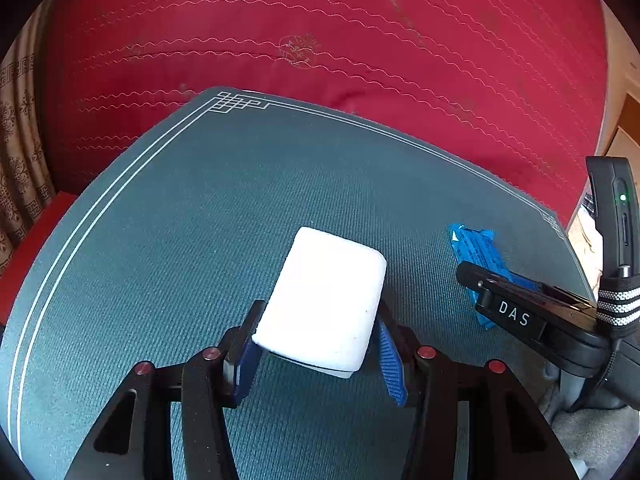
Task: Organize objects
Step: 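Carry the blue wrapped bar with the right tool into the clear bowl and release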
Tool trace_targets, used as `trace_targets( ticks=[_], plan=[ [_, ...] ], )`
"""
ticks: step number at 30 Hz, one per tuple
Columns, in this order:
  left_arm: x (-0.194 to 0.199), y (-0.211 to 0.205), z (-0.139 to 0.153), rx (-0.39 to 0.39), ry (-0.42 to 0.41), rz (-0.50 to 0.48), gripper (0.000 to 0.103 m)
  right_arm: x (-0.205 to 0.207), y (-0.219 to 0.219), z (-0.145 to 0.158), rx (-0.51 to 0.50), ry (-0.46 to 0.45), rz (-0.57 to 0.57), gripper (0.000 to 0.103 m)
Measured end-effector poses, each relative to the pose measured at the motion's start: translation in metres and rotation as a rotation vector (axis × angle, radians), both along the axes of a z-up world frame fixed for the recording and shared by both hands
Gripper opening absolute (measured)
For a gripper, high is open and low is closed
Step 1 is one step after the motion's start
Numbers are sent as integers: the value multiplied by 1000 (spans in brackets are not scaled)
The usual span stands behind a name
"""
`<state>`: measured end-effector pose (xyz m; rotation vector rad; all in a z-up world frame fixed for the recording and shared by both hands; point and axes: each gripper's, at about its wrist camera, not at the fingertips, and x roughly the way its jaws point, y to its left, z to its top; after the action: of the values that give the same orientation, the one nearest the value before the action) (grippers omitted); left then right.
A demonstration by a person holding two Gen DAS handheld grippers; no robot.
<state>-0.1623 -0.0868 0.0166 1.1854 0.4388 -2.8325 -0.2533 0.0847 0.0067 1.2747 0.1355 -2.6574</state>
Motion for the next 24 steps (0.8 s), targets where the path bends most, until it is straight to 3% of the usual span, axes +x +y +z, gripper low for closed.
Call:
trace_targets(
  ticks=[12, 24],
  plan=[
    [3, 10, 5, -51, 16, -21, 54, 53, 32, 2, -53, -5, 18, 42],
    [10, 40, 9, -96, 23, -89, 54, 120, 65, 18, -88, 55, -4, 42]
  ],
)
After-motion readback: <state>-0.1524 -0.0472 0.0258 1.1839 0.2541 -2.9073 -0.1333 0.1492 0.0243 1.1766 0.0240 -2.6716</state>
